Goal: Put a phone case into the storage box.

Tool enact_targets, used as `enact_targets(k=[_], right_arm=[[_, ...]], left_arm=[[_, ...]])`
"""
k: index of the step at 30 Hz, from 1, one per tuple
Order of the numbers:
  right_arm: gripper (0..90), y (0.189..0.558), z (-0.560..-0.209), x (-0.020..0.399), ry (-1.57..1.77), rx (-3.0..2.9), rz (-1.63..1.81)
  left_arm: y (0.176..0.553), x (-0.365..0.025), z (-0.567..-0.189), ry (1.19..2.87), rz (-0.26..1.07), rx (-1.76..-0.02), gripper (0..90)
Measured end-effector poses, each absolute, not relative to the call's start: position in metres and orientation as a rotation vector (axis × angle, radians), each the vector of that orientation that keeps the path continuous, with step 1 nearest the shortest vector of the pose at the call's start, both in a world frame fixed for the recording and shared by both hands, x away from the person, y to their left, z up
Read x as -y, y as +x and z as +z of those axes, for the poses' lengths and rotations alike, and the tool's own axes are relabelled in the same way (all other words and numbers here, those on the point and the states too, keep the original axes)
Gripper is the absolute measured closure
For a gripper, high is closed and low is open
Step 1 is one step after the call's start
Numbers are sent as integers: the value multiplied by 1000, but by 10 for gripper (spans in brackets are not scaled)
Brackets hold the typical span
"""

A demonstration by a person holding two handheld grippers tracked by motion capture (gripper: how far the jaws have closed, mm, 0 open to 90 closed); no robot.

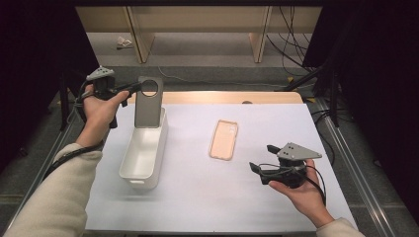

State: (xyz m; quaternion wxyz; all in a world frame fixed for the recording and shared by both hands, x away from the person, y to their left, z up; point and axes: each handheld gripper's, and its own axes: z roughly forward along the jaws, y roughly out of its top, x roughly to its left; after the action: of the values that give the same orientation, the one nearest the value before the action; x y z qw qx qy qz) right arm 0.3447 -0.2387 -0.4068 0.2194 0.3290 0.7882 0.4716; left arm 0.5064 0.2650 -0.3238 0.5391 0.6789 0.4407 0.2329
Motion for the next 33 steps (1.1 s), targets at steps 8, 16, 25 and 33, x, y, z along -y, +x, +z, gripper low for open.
enact_targets(k=[8, 16, 25, 33], right_arm=[[165, 345, -407, 239, 910, -2180, 1307], [165, 345, -407, 239, 911, -2180, 1309], [165, 345, -407, 239, 912, -2180, 1311], [166, 345, -407, 239, 910, -2179, 1310]], left_arm=[[513, -268, -327, 1614, 561, -1066, 819], [519, -267, -335, 1619, 560, -1082, 819], [525, -264, -342, 1637, 562, -1094, 819], [529, -264, -349, 1648, 557, -1112, 819]])
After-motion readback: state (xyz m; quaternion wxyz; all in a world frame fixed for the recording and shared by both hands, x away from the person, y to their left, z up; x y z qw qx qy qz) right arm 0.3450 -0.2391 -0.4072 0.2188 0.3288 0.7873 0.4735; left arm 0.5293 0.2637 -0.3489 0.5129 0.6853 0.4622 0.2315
